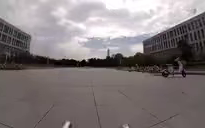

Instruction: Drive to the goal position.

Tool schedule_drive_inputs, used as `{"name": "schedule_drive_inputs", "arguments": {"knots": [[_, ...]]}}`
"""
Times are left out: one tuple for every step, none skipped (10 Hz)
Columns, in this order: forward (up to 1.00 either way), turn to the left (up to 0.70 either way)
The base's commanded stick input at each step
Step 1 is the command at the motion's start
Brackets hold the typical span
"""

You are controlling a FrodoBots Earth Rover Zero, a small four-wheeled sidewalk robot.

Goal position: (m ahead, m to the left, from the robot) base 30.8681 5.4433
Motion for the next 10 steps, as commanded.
{"name": "schedule_drive_inputs", "arguments": {"knots": [[0.7,0.0],[0.7,0.0],[0.7,0.0],[0.7,0.0],[0.7,0.0],[0.7,0.0],[0.7,0.0],[0.7,0.0],[0.7,0.0],[0.7,0.0]]}}
